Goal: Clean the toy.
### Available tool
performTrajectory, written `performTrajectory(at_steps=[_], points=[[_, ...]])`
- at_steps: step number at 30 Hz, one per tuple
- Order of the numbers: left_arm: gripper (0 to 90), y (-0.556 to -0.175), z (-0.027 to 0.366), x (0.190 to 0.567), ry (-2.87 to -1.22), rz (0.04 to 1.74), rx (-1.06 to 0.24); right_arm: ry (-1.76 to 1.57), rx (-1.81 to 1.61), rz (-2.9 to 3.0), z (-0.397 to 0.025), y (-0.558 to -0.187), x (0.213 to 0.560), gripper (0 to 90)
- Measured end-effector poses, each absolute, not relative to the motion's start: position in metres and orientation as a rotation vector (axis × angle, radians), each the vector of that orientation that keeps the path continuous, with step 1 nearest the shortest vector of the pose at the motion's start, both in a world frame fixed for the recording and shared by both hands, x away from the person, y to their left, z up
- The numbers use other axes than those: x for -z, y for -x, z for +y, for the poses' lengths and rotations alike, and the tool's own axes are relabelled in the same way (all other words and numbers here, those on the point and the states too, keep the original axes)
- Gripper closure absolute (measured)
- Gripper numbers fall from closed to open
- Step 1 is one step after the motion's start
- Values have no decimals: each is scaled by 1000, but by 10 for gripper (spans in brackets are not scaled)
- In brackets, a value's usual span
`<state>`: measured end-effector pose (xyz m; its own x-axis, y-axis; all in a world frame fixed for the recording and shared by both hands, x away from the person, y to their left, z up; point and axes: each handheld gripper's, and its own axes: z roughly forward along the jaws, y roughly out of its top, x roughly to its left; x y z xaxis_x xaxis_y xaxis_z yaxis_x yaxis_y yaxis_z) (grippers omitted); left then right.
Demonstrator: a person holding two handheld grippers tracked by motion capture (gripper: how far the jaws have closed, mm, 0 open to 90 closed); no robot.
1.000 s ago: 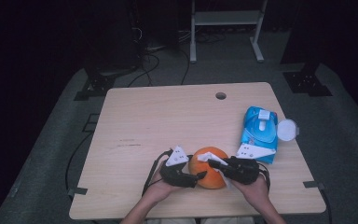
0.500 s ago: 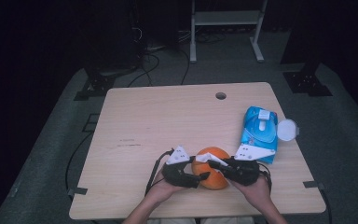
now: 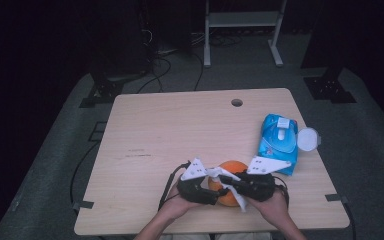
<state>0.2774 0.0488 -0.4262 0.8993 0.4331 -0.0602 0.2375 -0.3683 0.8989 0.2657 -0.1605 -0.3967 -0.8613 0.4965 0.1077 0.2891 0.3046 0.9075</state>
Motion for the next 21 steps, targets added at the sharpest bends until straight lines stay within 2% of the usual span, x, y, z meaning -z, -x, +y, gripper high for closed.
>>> performTrajectory(at_steps=[3, 6, 10, 11, 12, 14, 16, 19, 21], points=[[302, -271, 46, 424, -1992, 414, -288, -714, -1547, 2351, -156, -265, 393, 832], [281, -274, 48, 427, -1985, 432, -263, -786, -1512, 2280, -172, -270, 389, 831], [127, -278, 44, 429, -1981, 493, -174, -824, -1530, 2306, -178, -268, 393, 831], [112, -278, 42, 430, -1976, 506, -157, -808, -1542, 2322, -174, -267, 394, 830], [117, -277, 42, 430, -1979, 508, -171, -788, -1552, 2345, -169, -265, 394, 830], [228, -276, 45, 429, -1993, 478, -210, -744, -1506, 2348, -162, -263, 393, 831], [270, -276, 48, 427, -2003, 451, -231, -761, -1502, 2323, -168, -266, 391, 830], [279, -282, 56, 428, -2002, 461, -230, -851, -1453, 2243, -190, -275, 391, 830], [232, -289, 60, 428, -1983, 527, -164, -947, -1460, 2233, -203, -281, 401, 830]])
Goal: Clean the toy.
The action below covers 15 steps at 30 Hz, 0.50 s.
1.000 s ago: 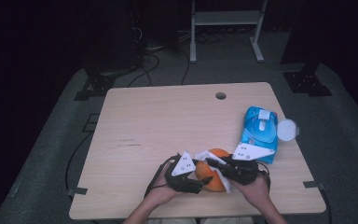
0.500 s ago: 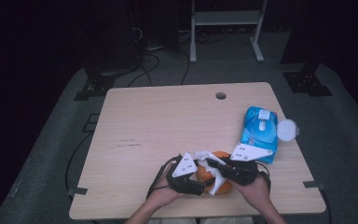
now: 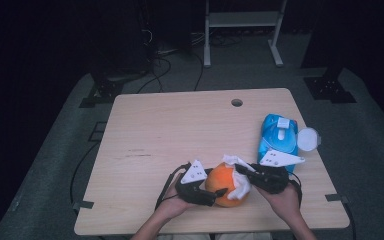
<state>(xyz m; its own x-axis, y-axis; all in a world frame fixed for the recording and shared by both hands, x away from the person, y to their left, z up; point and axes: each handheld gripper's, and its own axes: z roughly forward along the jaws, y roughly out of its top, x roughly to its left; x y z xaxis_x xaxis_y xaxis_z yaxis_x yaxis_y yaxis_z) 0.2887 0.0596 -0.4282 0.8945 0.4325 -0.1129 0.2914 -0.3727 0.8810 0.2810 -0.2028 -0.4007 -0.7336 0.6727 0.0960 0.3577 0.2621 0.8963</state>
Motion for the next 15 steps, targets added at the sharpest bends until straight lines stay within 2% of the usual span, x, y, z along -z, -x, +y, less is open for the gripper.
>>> performTrajectory(at_steps=[5, 7, 8, 10, 12, 15], points=[[105, -291, 58, 426, -1933, 647, -33, -994, -1461, 2244, -197, -286, 412, 829], [106, -293, 58, 427, -1914, 684, -9, -986, -1465, 2248, -195, -285, 411, 830], [142, -294, 60, 427, -1908, 698, -19, -988, -1476, 2254, -195, -284, 411, 830], [248, -295, 65, 426, -1916, 669, -58, -993, -1496, 2260, -194, -282, 411, 832], [302, -293, 66, 422, -1918, 622, -134, -1002, -1531, 2259, -194, -281, 408, 832], [313, -284, 63, 415, -1973, 473, -406, -985, -1565, 2240, -189, -278, 405, 834]])
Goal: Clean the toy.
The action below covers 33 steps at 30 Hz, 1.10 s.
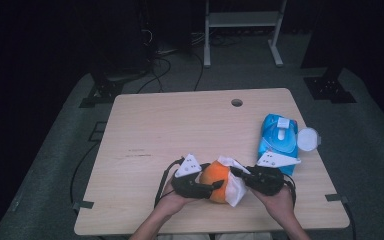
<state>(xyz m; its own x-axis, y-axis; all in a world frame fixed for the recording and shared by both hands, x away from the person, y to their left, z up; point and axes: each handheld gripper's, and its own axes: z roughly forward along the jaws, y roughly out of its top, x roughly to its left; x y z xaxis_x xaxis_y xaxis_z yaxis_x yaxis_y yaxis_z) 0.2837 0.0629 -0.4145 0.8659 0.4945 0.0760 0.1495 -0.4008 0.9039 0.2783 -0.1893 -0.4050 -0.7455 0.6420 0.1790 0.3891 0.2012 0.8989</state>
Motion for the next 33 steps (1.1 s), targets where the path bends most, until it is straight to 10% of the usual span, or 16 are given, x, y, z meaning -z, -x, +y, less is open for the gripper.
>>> performTrajectory(at_steps=[5, 12, 18, 29, 33], points=[[196, -287, 65, 423, -1989, 469, -356, -967, -1581, 2264, -182, -276, 410, 834], [285, -278, 62, 424, -2013, 331, -393, -829, -1654, 2302, -169, -271, 401, 832], [149, -295, 74, 424, -1902, 553, -189, -986, -1612, 2234, -188, -283, 413, 831], [331, -286, 73, 422, -2006, 374, -317, -902, -1601, 2236, -174, -278, 407, 832], [205, -292, 72, 422, -1958, 487, -215, -1007, -1610, 2202, -185, -282, 411, 831]])
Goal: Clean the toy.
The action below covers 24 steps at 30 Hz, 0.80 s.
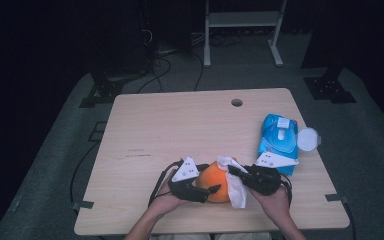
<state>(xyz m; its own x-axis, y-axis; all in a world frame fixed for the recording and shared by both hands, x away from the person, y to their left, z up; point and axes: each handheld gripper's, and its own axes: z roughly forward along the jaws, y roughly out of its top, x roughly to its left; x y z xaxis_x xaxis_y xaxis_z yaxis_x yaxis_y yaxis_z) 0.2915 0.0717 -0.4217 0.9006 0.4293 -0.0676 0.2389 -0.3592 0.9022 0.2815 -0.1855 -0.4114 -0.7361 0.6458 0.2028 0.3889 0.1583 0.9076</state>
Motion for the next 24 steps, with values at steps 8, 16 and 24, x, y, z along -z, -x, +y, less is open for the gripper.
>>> performTrajectory(at_steps=[8, 16, 24], points=[[343, -282, 67, 421, -2015, 377, -324, -895, -1595, 2225, -169, -277, 403, 830], [137, -290, 66, 420, -1987, 506, -212, -965, -1592, 2212, -179, -276, 410, 832], [324, -284, 73, 421, -2024, 370, -294, -943, -1576, 2211, -181, -279, 410, 831]])
